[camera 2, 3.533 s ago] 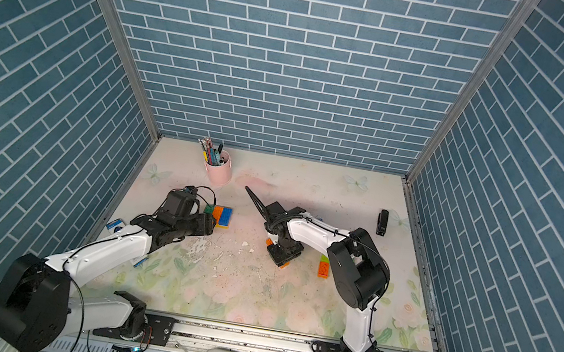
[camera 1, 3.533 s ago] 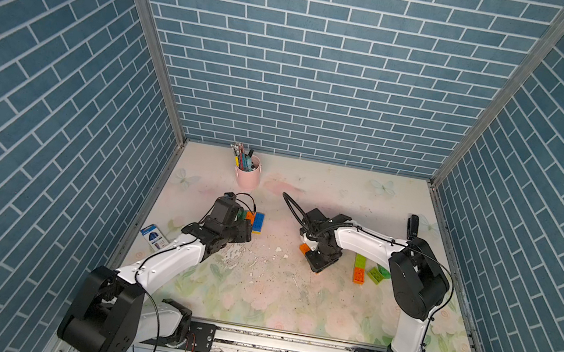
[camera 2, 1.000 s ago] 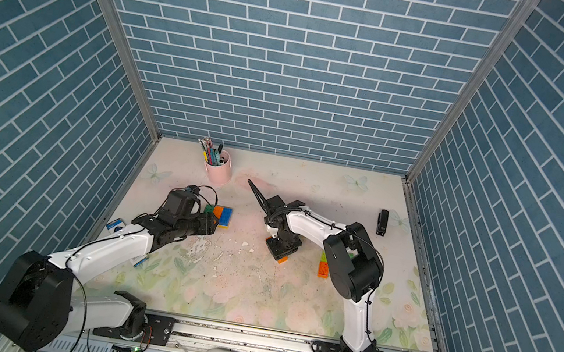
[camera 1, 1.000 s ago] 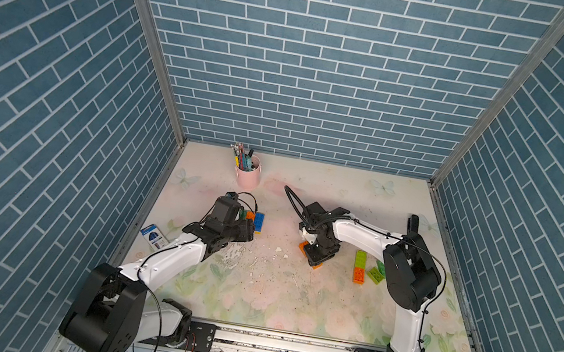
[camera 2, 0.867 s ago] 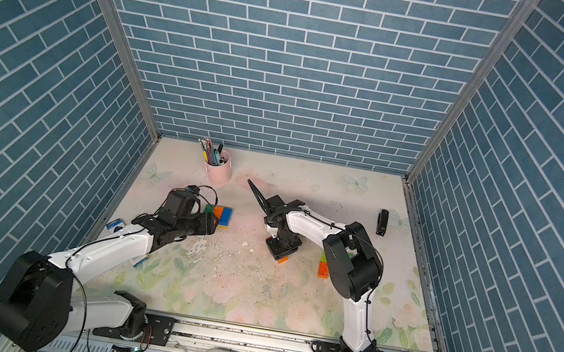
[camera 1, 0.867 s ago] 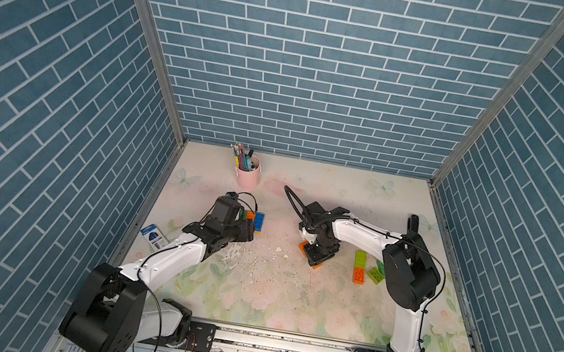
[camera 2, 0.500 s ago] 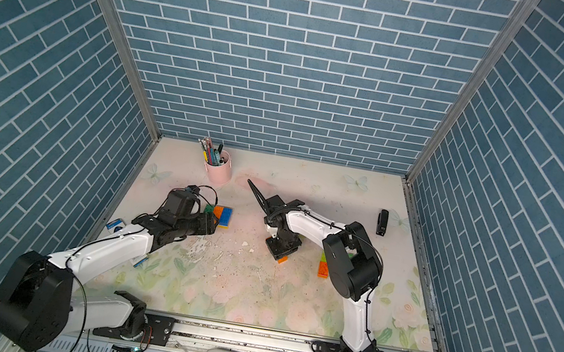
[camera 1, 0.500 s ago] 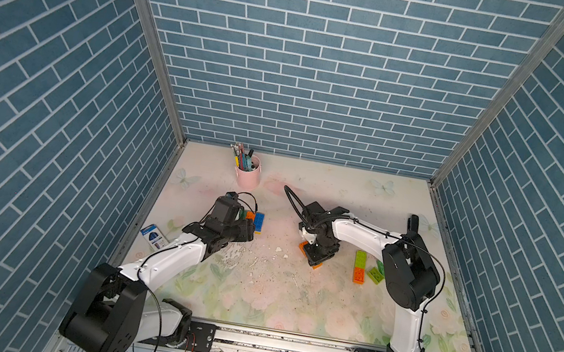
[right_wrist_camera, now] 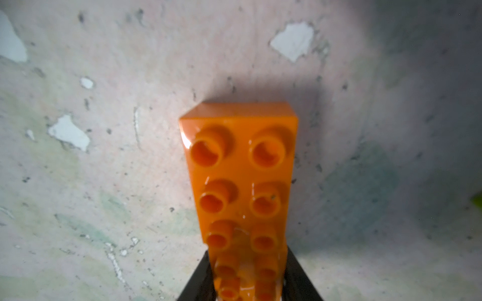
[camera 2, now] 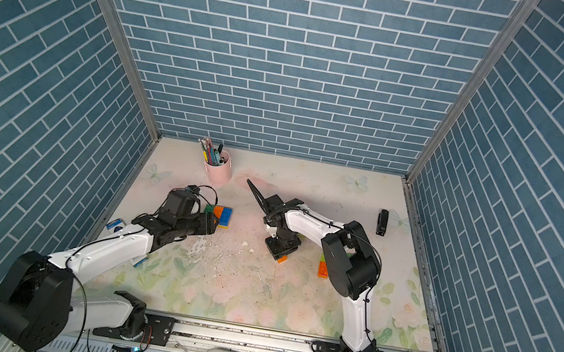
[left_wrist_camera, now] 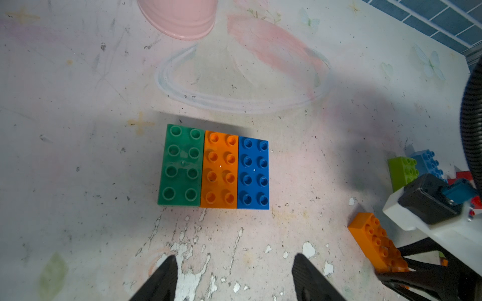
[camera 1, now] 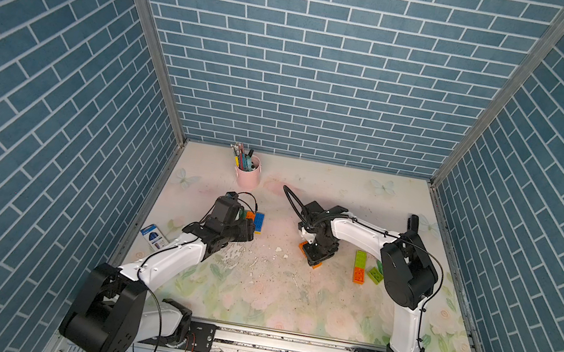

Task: Assemble a rectangle with lego
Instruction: Place the lego brick at the center of the board.

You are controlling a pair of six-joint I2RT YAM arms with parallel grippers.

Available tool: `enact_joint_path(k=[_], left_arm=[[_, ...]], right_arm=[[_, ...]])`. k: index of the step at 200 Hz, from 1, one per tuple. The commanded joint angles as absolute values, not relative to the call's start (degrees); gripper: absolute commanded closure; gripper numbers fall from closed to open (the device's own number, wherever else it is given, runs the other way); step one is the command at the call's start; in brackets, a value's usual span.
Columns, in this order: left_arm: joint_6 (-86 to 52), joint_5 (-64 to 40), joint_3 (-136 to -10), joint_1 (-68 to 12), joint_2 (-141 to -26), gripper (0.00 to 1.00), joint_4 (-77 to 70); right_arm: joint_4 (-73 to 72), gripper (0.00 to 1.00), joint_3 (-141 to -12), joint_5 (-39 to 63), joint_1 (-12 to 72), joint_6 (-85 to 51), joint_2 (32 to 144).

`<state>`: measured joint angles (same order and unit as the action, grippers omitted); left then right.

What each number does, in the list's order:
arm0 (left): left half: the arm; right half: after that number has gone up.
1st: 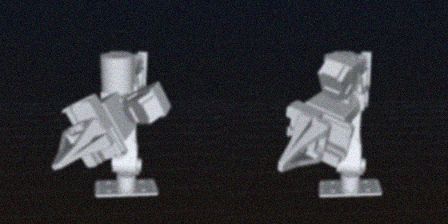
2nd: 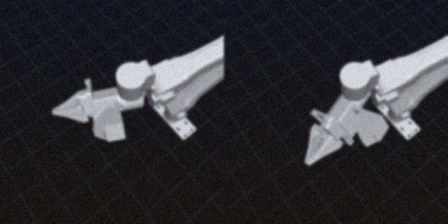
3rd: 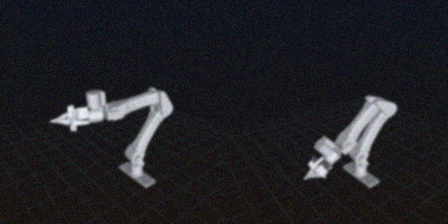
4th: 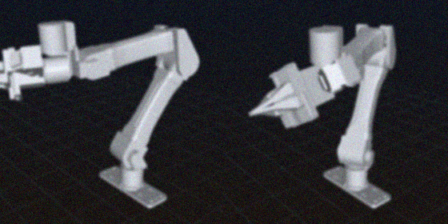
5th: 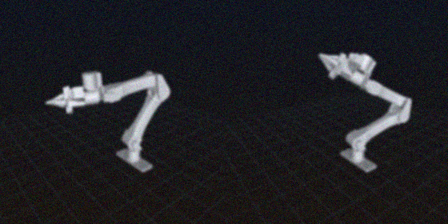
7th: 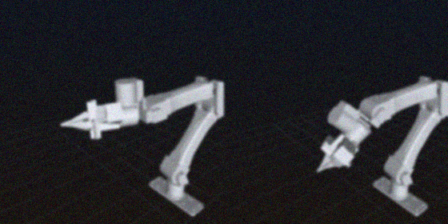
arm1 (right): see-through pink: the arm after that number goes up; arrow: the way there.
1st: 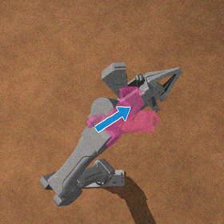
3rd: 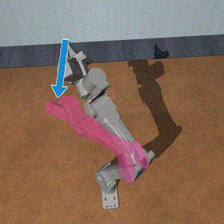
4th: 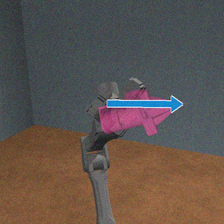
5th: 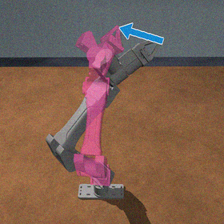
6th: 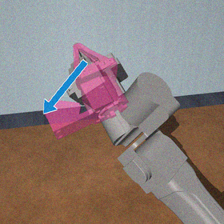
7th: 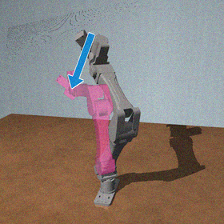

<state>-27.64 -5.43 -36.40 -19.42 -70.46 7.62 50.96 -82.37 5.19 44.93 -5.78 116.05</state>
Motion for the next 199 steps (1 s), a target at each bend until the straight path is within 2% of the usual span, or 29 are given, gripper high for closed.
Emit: enact_joint_path(k=[1, 56, 116, 199], left_arm=[[-27.33, -5.36, -36.55, -19.09, -70.05, 0.29, 7.26], [-27.27, -5.36, -36.44, -19.14, -70.05, 0.29, 7.13], [-27.17, -5.36, -36.34, -19.1, -70.05, 0.28, 7.15], [-27.12, -5.17, -36.3, -19.14, -69.96, 0.29, 7.06]], right_arm=[[51.68, 0.6, -82.66, 5.36, 44.85, -6.24, 118.3], [51.68, 0.59, -83.11, 5.49, 44.83, -6.5, 118.45], [51.68, 0.63, -83.49, 5.8, 44.8, -7.04, 118.85], [52.02, 0.62, -83.84, 5.98, 44.82, -7.34, 119.09]])
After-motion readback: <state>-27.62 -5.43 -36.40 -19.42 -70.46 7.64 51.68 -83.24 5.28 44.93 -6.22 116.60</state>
